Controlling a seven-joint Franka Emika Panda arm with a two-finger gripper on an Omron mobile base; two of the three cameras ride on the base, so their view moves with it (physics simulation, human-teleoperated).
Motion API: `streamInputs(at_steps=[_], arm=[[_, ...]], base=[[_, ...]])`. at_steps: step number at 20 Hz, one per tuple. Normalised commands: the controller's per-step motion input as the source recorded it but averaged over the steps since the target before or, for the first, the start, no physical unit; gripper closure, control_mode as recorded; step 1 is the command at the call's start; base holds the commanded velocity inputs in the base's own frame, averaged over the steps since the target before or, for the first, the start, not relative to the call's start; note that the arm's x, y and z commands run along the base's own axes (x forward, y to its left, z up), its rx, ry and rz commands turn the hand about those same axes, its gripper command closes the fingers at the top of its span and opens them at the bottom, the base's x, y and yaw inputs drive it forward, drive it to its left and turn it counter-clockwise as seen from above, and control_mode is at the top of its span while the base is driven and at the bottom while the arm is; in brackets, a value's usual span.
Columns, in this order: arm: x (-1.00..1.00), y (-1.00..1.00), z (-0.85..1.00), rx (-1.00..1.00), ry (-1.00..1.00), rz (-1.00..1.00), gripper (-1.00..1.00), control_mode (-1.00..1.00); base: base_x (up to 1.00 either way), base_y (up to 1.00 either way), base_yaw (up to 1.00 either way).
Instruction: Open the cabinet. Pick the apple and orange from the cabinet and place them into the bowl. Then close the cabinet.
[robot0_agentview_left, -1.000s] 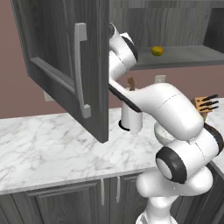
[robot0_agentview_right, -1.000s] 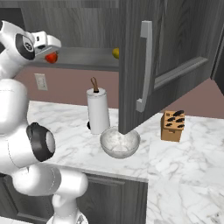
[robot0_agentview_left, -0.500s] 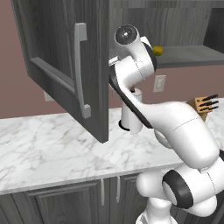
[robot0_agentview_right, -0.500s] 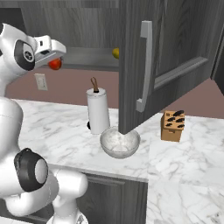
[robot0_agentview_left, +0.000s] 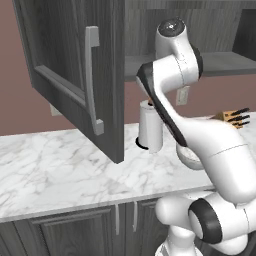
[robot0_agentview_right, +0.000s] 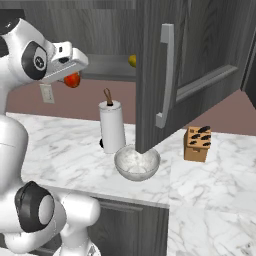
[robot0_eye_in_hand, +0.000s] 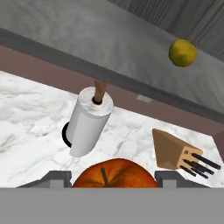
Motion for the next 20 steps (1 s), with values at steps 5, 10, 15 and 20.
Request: streamInputs(at_steps=[5, 10, 15, 20], arm=[[-0.06, -0.49, 0.00, 0.01, 0.21, -0.06, 1.00, -1.00], [-0.01, -0.44, -0.01, 0.00, 0.14, -0.07, 1.00, -1.00], [0.00, -0.42, -0.21, 0.00, 0.05, -0.07, 1.00, -1.00], [-0.01, -0.34, -0.39, 0.00, 0.00, -0.05, 1.00, -1.00]], base=[[0.00, 0.00, 0.00], [0.00, 0.00, 0.00], [0.00, 0.00, 0.00], [0.00, 0.00, 0.00]])
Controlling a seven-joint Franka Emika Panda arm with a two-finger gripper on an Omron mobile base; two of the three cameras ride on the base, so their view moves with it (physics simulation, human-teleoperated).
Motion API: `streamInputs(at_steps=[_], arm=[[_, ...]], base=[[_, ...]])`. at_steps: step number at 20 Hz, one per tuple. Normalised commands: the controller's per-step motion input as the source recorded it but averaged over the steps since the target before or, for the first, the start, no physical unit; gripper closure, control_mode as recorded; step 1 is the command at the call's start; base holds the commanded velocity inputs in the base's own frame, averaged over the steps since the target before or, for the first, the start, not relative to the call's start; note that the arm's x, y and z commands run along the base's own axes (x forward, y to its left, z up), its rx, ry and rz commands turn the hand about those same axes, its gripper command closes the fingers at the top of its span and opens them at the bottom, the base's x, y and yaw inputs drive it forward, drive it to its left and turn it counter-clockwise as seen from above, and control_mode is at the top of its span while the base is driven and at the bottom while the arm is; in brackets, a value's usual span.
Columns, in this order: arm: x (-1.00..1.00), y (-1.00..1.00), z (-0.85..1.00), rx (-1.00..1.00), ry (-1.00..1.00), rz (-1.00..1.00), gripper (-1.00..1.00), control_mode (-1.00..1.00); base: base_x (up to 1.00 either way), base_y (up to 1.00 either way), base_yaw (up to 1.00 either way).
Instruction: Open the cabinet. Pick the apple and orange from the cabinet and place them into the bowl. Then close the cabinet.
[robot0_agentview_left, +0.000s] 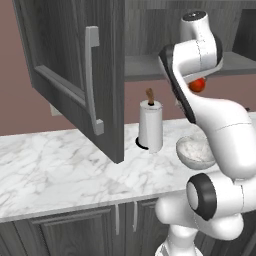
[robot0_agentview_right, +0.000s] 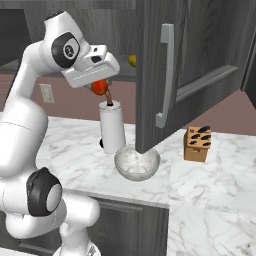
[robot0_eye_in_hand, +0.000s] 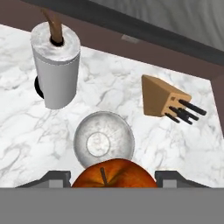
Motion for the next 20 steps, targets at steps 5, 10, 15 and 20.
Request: streamInputs(at_steps=[5, 10, 15, 20], arm=[[0.00, -0.28, -0.49, 0.00, 0.00, -0.05, 1.00, -1.00], [0.00, -0.22, -0.51, 0.00, 0.00, -0.04, 1.00, -1.00], [0.00, -0.15, -0.43, 0.00, 0.01, -0.03, 1.00, -1.00], [0.00, -0.17, -0.09, 0.08, 0.07, -0.04, 1.00, -1.00]], base=[[0.00, 0.00, 0.00], [0.00, 0.00, 0.00], [0.00, 0.00, 0.00], [0.00, 0.00, 0.00]])
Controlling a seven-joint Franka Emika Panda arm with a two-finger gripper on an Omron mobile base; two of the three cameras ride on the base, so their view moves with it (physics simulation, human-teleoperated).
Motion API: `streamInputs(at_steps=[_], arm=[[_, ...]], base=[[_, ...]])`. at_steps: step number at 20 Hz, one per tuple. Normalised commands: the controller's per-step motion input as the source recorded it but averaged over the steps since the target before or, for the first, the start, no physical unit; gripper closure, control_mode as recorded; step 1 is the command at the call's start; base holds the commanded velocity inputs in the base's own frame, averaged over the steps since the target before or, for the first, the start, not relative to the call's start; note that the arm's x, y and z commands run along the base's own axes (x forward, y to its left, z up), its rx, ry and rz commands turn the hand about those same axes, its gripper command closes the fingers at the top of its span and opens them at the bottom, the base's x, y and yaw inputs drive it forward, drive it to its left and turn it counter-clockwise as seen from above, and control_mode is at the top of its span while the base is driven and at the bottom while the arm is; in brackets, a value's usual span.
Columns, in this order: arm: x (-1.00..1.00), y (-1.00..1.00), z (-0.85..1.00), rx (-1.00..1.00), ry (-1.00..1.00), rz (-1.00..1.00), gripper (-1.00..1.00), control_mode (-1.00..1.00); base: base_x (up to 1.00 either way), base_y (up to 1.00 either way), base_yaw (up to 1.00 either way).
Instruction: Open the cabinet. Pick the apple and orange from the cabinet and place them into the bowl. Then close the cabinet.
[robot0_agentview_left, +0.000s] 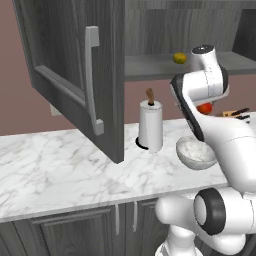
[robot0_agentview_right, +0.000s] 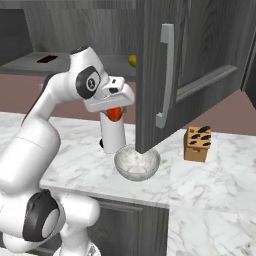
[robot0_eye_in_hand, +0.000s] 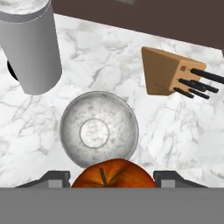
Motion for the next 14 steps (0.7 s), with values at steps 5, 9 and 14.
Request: streamInputs(at_steps=[5, 9, 14], arm=[[0.00, -0.16, -0.11, 0.07, 0.07, -0.03, 1.00, -1.00], [0.00, -0.12, -0.19, 0.05, 0.04, -0.03, 1.00, -1.00], [0.00, -0.10, -0.28, 0.03, 0.01, -0.03, 1.00, -1.00]], base=[[0.00, 0.00, 0.00], [0.00, 0.00, 0.00], [0.00, 0.00, 0.00]])
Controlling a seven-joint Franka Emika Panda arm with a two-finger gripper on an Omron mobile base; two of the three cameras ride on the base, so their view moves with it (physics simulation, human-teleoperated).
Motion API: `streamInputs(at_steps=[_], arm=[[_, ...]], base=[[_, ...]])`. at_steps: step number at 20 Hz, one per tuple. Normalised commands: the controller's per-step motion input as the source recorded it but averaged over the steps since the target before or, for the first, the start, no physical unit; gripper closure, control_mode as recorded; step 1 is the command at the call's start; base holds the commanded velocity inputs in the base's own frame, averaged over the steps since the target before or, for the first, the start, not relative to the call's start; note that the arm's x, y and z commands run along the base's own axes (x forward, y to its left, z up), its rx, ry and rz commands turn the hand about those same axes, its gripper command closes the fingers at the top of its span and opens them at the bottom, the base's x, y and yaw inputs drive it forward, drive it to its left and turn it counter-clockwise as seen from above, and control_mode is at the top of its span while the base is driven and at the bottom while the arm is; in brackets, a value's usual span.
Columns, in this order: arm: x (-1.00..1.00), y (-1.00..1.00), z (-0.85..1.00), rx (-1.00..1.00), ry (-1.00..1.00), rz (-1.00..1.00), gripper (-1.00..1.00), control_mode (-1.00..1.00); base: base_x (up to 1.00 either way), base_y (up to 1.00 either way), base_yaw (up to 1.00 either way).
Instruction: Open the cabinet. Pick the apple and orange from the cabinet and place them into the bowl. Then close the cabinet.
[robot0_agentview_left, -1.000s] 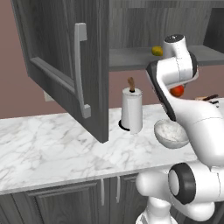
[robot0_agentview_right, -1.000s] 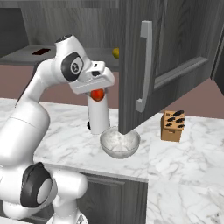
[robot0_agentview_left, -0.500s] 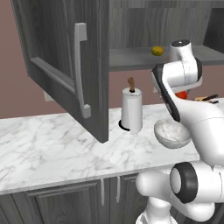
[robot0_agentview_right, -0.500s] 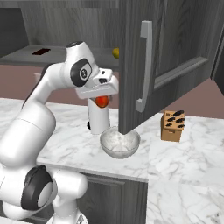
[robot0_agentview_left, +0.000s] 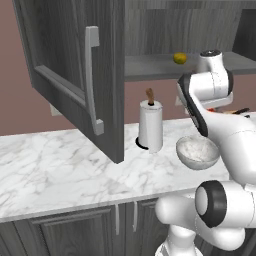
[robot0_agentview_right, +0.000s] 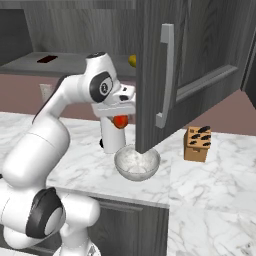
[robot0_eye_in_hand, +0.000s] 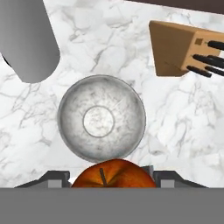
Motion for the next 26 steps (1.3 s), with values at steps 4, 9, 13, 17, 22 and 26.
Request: streamInputs(at_steps=[4, 9, 13, 17, 22, 26], arm=[[0.00, -0.08, -0.28, 0.03, 0.00, -0.02, 1.00, -1.00], [0.00, -0.06, -0.34, 0.01, 0.00, -0.02, 1.00, -1.00], [0.00, -0.04, -0.31, 0.00, 0.00, -0.02, 1.00, -1.00], [0.00, -0.07, -0.31, 0.01, 0.00, -0.02, 1.00, -1.00], [0.02, -0.08, -0.30, 0.01, 0.00, -0.02, 1.00, -1.00], [0.08, -0.05, -0.29, 0.01, 0.00, -0.01, 1.00, -1.00]], base=[[0.00, 0.00, 0.00], [0.00, 0.00, 0.00], [0.00, 0.00, 0.00], [0.00, 0.00, 0.00], [0.00, 0.00, 0.00], [0.00, 0.00, 0.00]])
